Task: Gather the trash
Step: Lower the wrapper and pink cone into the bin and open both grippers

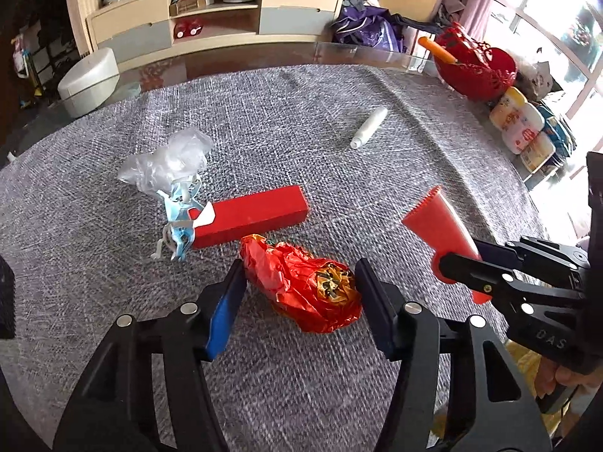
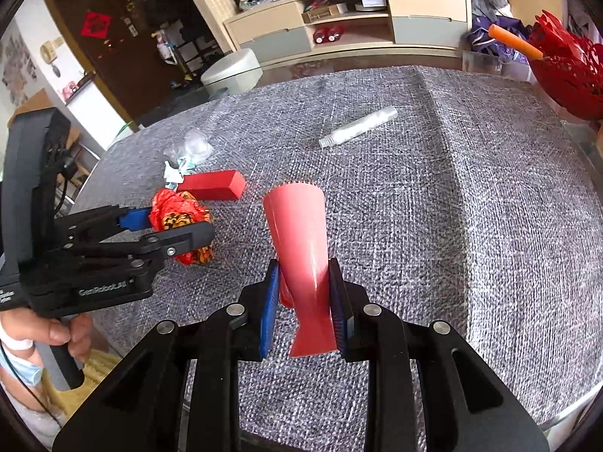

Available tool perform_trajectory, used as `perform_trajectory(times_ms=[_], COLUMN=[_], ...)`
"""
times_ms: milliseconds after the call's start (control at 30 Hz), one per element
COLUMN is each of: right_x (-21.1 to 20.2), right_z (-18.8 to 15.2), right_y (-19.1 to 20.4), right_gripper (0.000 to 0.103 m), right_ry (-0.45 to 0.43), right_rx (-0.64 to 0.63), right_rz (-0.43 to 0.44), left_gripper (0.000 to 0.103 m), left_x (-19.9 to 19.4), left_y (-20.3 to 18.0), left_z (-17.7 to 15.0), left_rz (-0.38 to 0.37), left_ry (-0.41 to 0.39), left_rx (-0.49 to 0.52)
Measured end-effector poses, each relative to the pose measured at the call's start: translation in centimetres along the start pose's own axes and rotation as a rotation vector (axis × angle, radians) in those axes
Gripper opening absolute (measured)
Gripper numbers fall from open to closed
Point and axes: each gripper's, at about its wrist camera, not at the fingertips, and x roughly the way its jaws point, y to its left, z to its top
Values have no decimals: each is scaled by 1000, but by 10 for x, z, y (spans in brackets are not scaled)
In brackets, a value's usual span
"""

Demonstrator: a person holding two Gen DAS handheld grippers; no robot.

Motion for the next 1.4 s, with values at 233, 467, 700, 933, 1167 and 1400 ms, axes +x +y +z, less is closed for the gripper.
perform_trajectory(times_ms=[233, 467, 700, 933, 1167, 1400], right_x=[-31, -62, -79, -75, -47, -1], right_z=[-15, -48, -94, -138, -178, -206], right_y=[20, 49, 67, 72, 67, 56], right_gripper=[26, 26, 26, 26, 26, 26], right_ry=[-30, -30, -2, 56, 160, 287], right_rx=[-29, -70, -87, -105, -75, 36], right_rz=[12, 22, 45, 24, 24, 18], left_gripper=[56, 56, 56, 56, 56, 56], left_x=[-47, -99, -123, -117, -93, -44], left_y=[1, -3, -15, -21, -19, -20], left_z=[-28, -82, -144, -197, -233, -259], left_rz=[-12, -16, -13, -19, -31, -38], left_ry=[-63, -97, -70, -12, 53, 185], left_rx=[-1, -30, -29, -39, -93, -131])
